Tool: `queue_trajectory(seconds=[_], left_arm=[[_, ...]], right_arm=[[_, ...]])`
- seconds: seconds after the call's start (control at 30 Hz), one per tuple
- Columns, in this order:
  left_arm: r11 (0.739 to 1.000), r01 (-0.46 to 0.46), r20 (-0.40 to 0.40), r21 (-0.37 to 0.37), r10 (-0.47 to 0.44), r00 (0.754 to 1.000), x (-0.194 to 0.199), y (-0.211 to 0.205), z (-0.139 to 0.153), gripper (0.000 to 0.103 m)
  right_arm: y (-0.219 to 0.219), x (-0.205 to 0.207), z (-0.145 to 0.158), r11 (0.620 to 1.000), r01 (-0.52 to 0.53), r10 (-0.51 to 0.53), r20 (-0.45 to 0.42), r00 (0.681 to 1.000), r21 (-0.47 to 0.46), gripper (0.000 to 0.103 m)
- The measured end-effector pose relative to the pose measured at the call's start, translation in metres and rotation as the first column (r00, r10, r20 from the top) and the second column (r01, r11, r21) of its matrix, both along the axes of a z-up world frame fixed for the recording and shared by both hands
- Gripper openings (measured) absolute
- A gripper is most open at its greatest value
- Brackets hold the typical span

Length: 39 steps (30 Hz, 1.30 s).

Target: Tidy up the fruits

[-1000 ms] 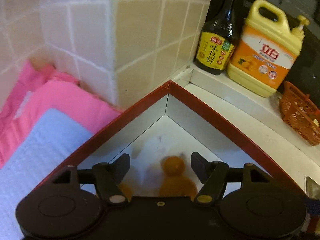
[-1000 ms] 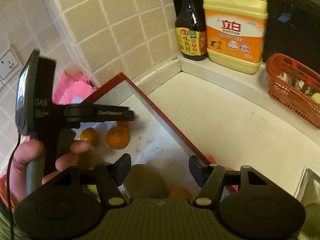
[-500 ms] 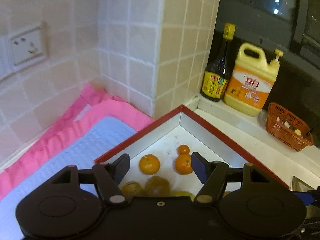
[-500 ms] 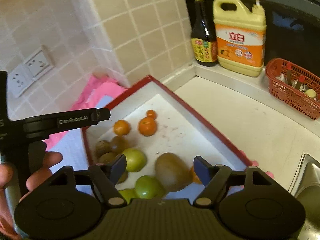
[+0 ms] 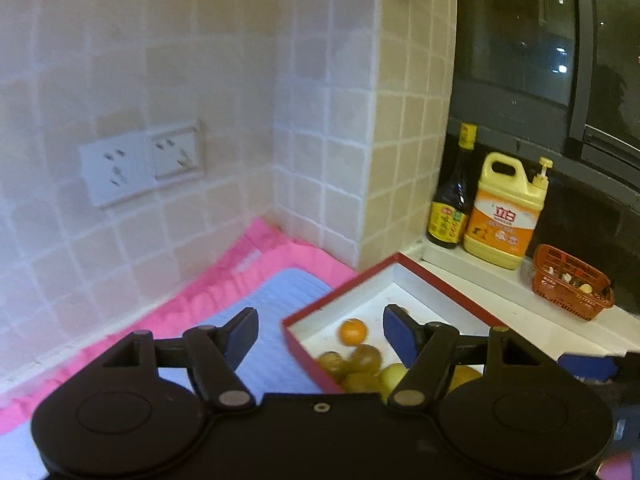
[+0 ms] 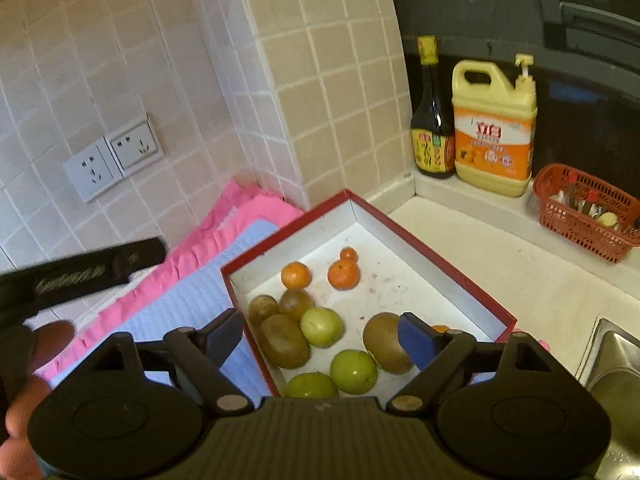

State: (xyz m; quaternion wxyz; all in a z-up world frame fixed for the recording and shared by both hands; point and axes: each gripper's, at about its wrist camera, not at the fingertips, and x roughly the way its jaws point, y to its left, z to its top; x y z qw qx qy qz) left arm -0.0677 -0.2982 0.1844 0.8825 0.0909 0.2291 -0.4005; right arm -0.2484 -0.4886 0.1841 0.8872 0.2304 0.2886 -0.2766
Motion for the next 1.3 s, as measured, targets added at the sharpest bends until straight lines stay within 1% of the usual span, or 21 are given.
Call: queue_trajectory(seconds=[0.1,0.17,0.27,0.33,0.4,0.5,0.57,0.67,1.1,1.3], left_arm=[[1.000,-0.028,0.049,0.007,0.027,0.998,-0.011,0.021,0.004,0.085],[0.998,-0.056,0.058,0.013,0.055,0.997,-0.016,0.035,0.002,0.096],[0.994,-0.107,0.016,0.028,0.106,0.994,-0.019,0.051,-0.008,0.097],[0.990,-0.131,-0.001,0.052,0.131,0.991,-0.019,0.057,-0.017,0.097],[0.984,-0.162,0.017,0.077,0.161,0.987,-0.021,0.062,-0.025,0.097],[0.974,-0.198,0.083,0.112,0.190,0.978,-0.029,0.063,-0.032,0.097],[0.976,-0.185,0.095,0.118,0.174,0.980,-0.034,0.062,-0.034,0.097],[0.978,-0.163,0.087,0.129,0.152,0.985,-0.033,0.058,-0.037,0.097],[0.972,-0.146,0.056,0.182,0.138,0.989,-0.034,0.045,-0.051,0.097],[0.972,-0.142,0.038,0.184,0.138,0.990,-0.032,0.046,-0.053,0.097]], right_arm=[[0.011,-0.003,0.009,0.999,0.024,-0.024,0.021,1.000,-0.037,0.091],[0.017,-0.003,0.012,0.997,0.042,-0.040,0.030,0.999,-0.065,0.095],[0.024,-0.001,0.012,0.992,0.050,-0.048,0.014,0.999,-0.117,0.096],[0.028,0.001,0.009,0.990,0.049,-0.049,0.000,0.999,-0.133,0.096],[0.029,0.003,0.003,0.991,0.042,-0.044,-0.013,0.999,-0.126,0.096],[0.030,0.010,-0.007,0.994,0.026,-0.031,-0.049,0.998,-0.103,0.096],[0.031,0.014,-0.012,0.995,0.026,-0.033,-0.070,0.997,-0.097,0.096],[0.031,0.018,-0.017,0.996,0.024,-0.031,-0.082,0.996,-0.087,0.096],[0.024,0.025,-0.030,0.997,0.026,-0.034,-0.126,0.991,-0.067,0.096],[0.025,0.027,-0.032,0.998,0.016,-0.025,-0.136,0.990,-0.063,0.096]])
